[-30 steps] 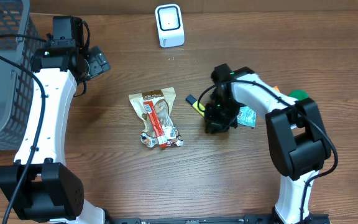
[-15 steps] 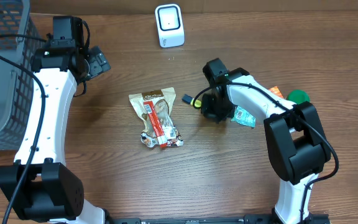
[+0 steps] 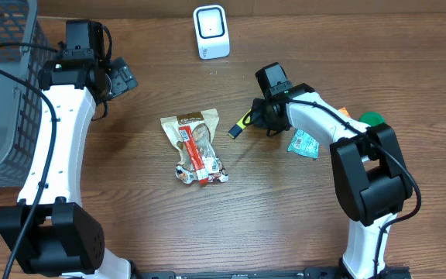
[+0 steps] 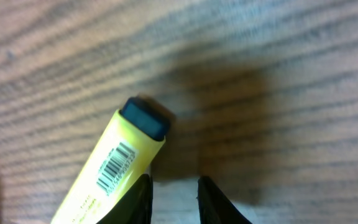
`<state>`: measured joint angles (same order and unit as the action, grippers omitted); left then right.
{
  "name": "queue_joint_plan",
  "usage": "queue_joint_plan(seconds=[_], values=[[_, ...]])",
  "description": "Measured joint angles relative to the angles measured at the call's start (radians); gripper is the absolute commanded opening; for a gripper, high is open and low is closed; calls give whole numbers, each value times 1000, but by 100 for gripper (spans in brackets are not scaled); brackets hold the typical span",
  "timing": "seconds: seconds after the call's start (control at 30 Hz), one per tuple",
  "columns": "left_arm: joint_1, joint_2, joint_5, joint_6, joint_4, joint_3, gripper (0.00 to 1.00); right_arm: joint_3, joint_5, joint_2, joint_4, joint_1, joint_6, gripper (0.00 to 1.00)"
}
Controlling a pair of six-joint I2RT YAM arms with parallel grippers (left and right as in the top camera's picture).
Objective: Scan the item barcode
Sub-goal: 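Lower the right gripper and close it on the yellow highlighter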
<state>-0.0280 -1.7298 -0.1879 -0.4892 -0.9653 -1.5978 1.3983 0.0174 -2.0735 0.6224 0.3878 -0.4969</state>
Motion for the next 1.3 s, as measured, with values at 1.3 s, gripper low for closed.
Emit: queue_joint_plan(seconds=[1.3], values=[[0, 0, 0, 0, 0, 0, 100, 164, 140, -4, 164, -10, 0, 37]])
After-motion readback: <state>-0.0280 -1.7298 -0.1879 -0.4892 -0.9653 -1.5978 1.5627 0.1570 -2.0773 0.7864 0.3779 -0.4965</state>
